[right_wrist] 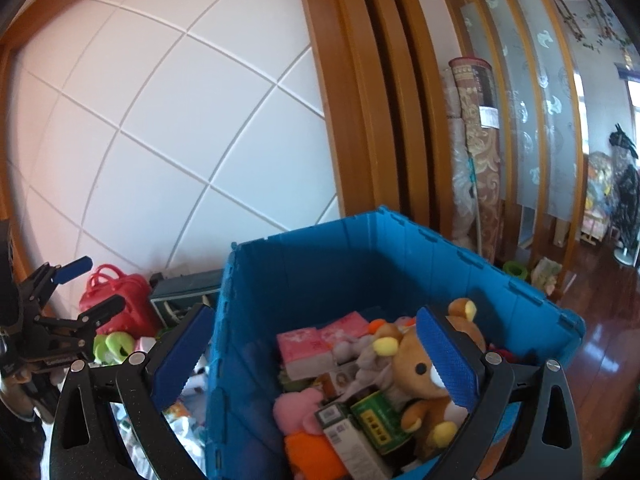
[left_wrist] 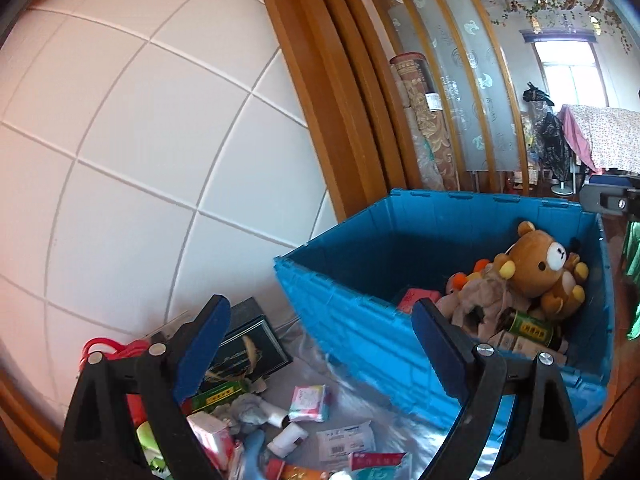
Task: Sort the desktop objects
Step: 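Release the tissue pack into the crate with the left tool while the right tool drops the bear, then move both tools back to the pile on the table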
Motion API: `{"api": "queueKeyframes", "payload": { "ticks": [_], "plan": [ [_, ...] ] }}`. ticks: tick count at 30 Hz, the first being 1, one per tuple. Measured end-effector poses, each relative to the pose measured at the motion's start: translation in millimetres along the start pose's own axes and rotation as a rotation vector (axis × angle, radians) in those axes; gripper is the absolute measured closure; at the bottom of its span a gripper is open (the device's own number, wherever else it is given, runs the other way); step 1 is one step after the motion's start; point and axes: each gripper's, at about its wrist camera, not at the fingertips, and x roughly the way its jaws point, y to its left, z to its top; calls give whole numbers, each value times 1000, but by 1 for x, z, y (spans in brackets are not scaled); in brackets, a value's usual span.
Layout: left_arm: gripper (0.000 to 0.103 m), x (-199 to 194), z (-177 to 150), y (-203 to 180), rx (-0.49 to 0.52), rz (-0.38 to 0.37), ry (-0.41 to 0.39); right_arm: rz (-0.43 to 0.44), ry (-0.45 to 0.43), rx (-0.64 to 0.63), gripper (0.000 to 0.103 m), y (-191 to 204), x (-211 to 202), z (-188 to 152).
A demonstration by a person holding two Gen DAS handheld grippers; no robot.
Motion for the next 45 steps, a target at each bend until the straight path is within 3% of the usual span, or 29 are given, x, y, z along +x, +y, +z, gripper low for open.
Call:
{"api": "queueKeyframes", "payload": {
  "ticks": [8, 12, 17, 19, 23, 27, 31, 39, 45],
  "plan": [
    [10, -38, -70, 79, -25, 142, 66, 98, 28, -72, 0, 79, 7, -13],
    [10, -52, -105, 121, -57, 178, 126, 161, 48, -137, 0, 135, 16, -22],
    [10, -62, -149, 164, -54, 209, 189, 164, 57, -203, 0, 199, 26, -43],
    [10, -62, -167, 178, -53, 209, 215, 222, 101, -176, 0, 214, 37, -54],
    [10, -52, -207, 196, -36, 168, 265, 308, 152, -72, 0, 232, 61, -81],
    [10, -29, -242, 199, 19, 104, 317, 363, 257, -81, 0, 255, 96, -114],
    [10, 2, -273, 198, 75, 51, 390, 416, 363, -197, 0, 286, 132, -145],
    [10, 66, -310, 204, 65, -150, 454, 459, 571, -399, 1, 322, 209, -194],
    [10, 115, -337, 207, 84, -354, 504, 479, 760, -492, 22, 330, 279, -228]
  ]
}}
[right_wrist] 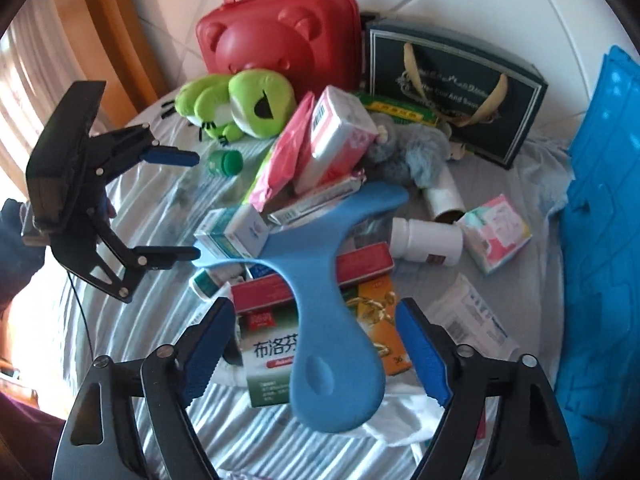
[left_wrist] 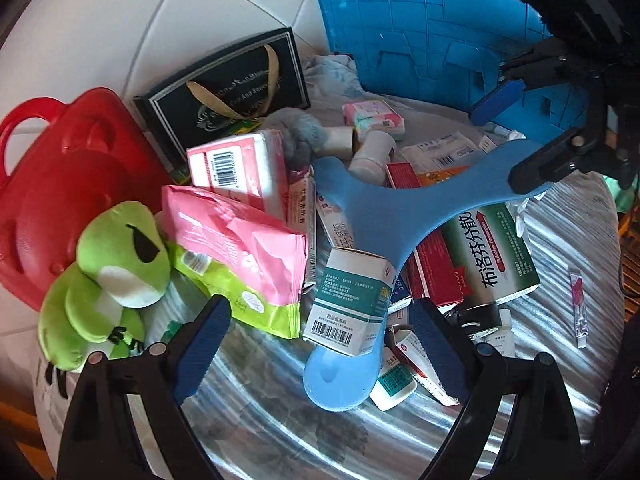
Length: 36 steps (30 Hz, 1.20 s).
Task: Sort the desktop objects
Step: 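Move both tools back to the pile on the table, then grasp the white medicine box with the left tool while the right tool grasps the blue scraper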
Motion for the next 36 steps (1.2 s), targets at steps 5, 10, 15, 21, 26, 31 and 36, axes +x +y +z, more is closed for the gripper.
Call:
{"api": "queueKeyframes", "payload": {
  "ticks": [5, 10, 15, 21, 26, 31, 36],
  "plan": [
    [24, 35, 2, 6, 70, -158, 61, 42, 175, -47, 38, -9, 49, 4],
    [66, 64, -1, 1, 103, -288, 119, 46, 270, -70, 59, -8, 78, 4],
    [67, 59, -3, -3, 93, -264, 94, 14, 278, -102, 67, -2, 87, 6],
    [67, 33, -15, -15, 30, -226, 44, -69, 179, -173, 69, 21, 62, -12],
    [67, -2, -14, -26, 28, -195, 5, -129, 109, -240, 69, 43, 25, -28],
    [67, -50, 2, -36, 93, -150, -63, -159, 29, -243, 69, 55, -21, -24],
    [67, -93, 32, -53, 196, -124, -127, -184, -58, -182, 69, 58, -66, -18]
  ]
}}
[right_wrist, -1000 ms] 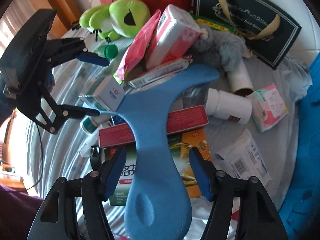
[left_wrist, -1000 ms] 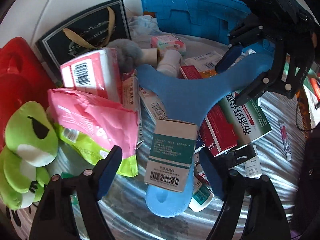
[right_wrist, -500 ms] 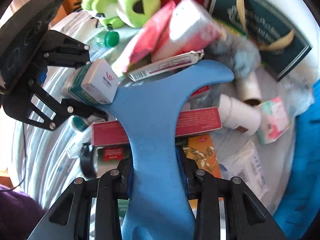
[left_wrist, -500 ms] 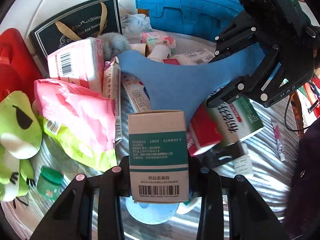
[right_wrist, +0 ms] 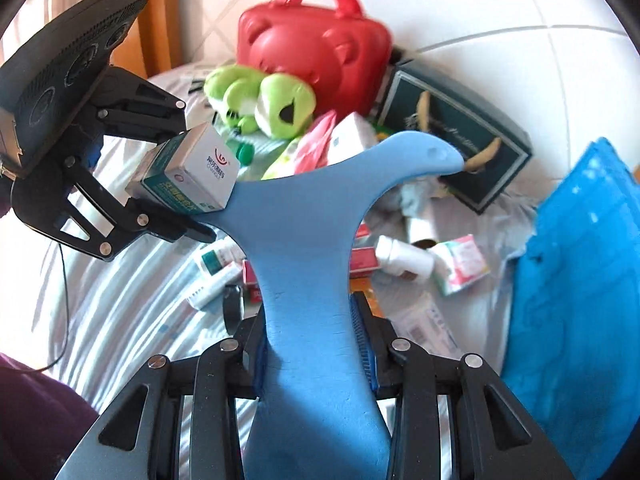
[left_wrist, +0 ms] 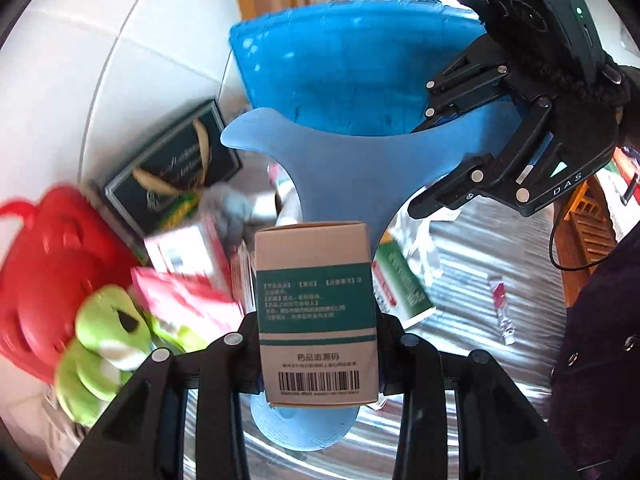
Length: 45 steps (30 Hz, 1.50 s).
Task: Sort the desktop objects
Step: 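Grasp the white medicine box with the left tool while the right tool grasps the blue scraper, then carry the medicine box with the left tool while the right tool carries the scraper to the crate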
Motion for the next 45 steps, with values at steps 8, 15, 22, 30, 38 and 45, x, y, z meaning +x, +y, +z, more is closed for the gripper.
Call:
{"api": "queueKeyframes", "payload": {
  "ticks": [8, 15, 22, 30, 38, 45],
  "plan": [
    [67, -47, 73, -50, 283, 24, -101, -162, -98, 122, 69, -14, -94, -22],
    [67, -62, 152, -97, 473, -7, -177, -310, -147, 232, 69, -36, -182, -52],
    [67, -58, 243, -150, 573, -72, -211, -384, -171, 332, 68, -91, -253, -97],
    [67, -8, 347, -197, 586, -87, -204, -432, -161, 420, 68, -183, -302, -154],
    [58, 30, 419, -217, 467, 36, -160, -450, -183, 596, 25, -291, -317, -194],
    [34, 34, 451, -194, 276, 139, -186, -458, -264, 654, 11, -323, -339, -212]
  ]
}}
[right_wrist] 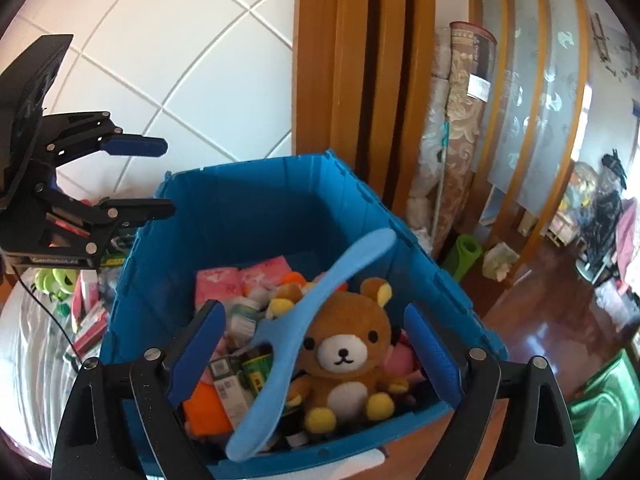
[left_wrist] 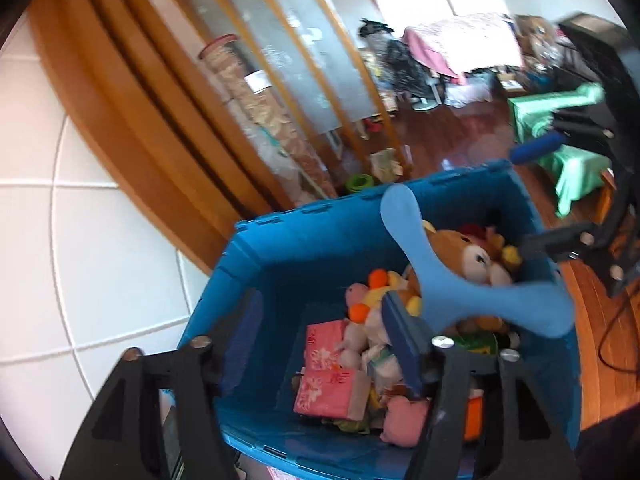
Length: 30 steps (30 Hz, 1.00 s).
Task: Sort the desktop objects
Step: 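Carry the medicine box with the left tool while the right tool carries the scraper to the crate, then open the left tool over the crate while the right tool drops the scraper inside, then move both tools back to the pile on the table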
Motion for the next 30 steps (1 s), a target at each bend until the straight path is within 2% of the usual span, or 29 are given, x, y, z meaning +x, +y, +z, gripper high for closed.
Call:
{"api": "queueKeyframes", "payload": {
  "ticks": [6, 13, 19, 27, 30],
  "plan": [
    [33, 15, 6, 15, -51, 50, 13, 31, -33, 0, 7, -8, -5, 4],
    [33, 14, -2, 22, -120, 117, 33, 68, -36, 13, 6, -13, -3, -4],
    [33, 3, -17, 26, -211, 191, 20, 102, -49, 49, 4, -17, -9, -16],
    [33, -8, -42, 24, -310, 244, 1, 117, -89, 65, 2, -13, -19, -30],
    [33, -20, -58, 21, -368, 253, -33, 127, -112, 65, 1, -6, -23, -36]
  ]
}}
